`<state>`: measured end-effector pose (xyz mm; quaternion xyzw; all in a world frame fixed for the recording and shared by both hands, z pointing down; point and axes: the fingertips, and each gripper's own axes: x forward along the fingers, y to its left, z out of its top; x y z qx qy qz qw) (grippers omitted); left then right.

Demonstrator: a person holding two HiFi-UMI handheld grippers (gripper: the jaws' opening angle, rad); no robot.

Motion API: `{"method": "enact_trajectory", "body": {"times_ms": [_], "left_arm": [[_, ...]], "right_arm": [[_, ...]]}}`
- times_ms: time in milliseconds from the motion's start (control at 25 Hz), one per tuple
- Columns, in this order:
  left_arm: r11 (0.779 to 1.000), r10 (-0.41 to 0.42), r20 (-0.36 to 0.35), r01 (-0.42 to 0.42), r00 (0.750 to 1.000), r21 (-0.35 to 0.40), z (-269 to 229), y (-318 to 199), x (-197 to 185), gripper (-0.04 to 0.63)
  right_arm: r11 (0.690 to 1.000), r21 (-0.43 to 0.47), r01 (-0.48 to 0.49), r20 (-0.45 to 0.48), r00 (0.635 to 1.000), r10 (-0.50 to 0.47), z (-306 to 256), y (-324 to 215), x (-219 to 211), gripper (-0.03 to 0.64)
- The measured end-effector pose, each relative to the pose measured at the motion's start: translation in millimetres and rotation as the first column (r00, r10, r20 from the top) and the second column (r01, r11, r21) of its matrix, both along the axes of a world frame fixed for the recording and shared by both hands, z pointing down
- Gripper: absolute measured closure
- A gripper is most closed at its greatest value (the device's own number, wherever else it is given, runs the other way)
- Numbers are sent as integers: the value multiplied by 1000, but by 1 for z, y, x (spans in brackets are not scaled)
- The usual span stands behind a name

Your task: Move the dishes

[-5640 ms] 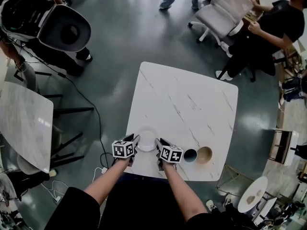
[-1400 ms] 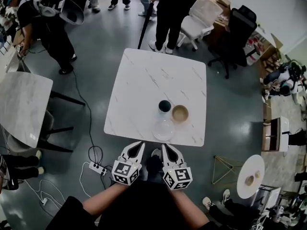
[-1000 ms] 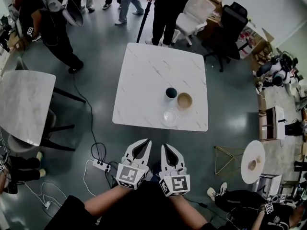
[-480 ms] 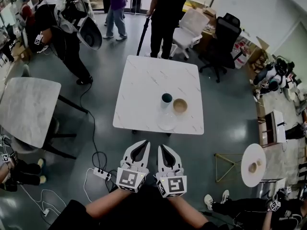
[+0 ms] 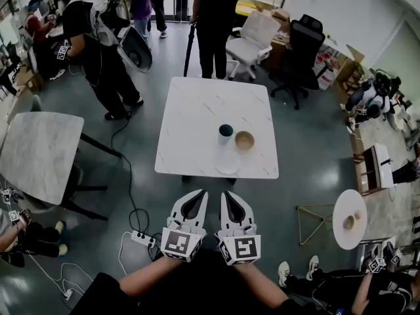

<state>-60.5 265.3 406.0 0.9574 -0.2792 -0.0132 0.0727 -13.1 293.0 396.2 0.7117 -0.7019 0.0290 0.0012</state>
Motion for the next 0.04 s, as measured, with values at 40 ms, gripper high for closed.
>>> {"method": "enact_trajectory", "body": {"times_ms": [40], "left_arm": [[1000,2,-1,-2,1000,-1,-1,1,-1,578]], "right_arm": [[1000,1,-1,0,1000,1,-1,1,0,601]]}}
